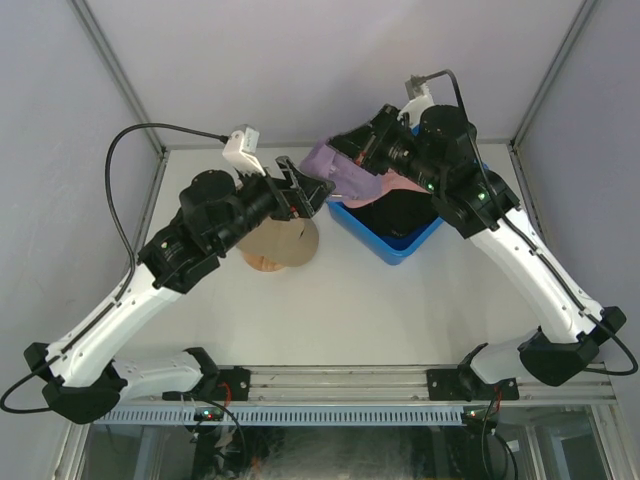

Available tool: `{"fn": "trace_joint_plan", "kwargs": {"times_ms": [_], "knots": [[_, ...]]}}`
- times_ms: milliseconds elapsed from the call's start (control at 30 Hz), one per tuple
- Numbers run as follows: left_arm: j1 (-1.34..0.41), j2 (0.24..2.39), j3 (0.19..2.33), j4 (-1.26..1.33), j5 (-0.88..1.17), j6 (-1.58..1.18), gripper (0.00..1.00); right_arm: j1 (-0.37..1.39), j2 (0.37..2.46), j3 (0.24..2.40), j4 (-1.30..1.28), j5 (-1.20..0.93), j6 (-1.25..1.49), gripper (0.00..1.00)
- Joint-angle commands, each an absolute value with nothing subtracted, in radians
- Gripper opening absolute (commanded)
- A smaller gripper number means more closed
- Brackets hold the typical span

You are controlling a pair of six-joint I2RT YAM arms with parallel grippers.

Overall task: Stack the hats
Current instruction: Stack the hat on the hat.

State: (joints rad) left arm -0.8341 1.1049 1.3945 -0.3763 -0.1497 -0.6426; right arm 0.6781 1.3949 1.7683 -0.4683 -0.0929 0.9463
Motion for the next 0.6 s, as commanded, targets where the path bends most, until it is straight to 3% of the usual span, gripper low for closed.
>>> {"fn": "trace_joint_plan", "kwargs": {"times_ms": [0, 233, 567], "knots": [[-0.839, 1.102, 1.466, -0.330, -0.163, -0.614, 0.95, 0.699, 1.364, 1.792, -0.456, -0.132, 0.962, 0.00], [-0.839, 1.068, 1.422, -0.286, -0.210, -0.622, 0.86, 0.704, 1.338, 1.757, -0.442, -0.160, 0.980, 0.00], [-0.838, 1.017, 1.417, -0.218, -0.307, -0.608, 0.29, 0.702, 1.293, 1.693, -0.445, -0.196, 0.982, 0.00]]}}
